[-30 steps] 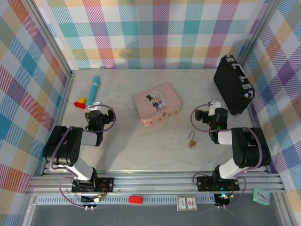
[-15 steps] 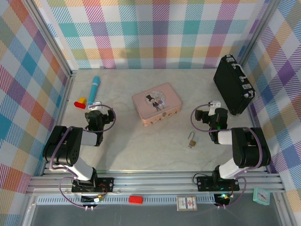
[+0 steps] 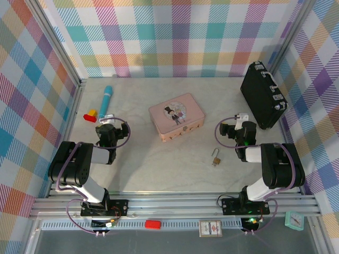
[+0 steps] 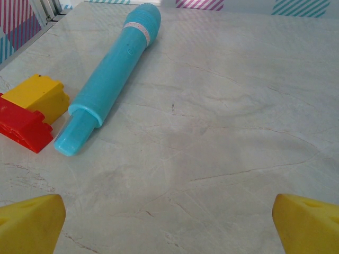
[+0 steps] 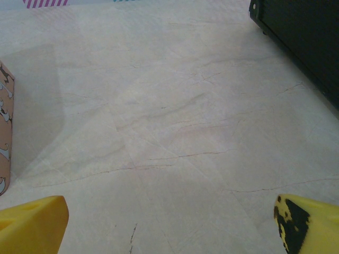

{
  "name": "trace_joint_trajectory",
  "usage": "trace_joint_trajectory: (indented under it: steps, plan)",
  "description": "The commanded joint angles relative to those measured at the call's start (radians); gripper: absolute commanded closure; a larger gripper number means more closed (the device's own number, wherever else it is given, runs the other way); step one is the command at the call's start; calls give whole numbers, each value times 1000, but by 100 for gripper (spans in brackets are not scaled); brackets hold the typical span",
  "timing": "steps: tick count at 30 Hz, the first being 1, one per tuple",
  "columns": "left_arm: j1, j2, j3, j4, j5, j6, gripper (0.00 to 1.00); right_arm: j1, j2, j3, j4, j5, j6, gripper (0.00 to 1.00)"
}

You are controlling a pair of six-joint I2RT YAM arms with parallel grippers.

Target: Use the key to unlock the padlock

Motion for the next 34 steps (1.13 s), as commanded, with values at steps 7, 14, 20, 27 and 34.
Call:
trace_joint_trajectory:
  steps: [7, 14, 20, 27, 34]
  plan:
    - [0, -16, 1, -1, 11, -11, 0, 2, -5, 14, 44, -13, 10, 1]
    - [0, -16, 1, -1, 10, -11, 0, 1, -5, 14, 44, -14, 10, 1]
    - [0, -16, 1, -1, 10, -12, 0, 2, -5, 14, 44, -14, 10, 1]
    - [0, -16, 3, -1, 10, -12, 0, 2, -2, 20, 36, -20, 7, 1]
    - [0, -16, 2, -2, 10, -12, 0, 1, -3, 18, 38, -22, 7, 1]
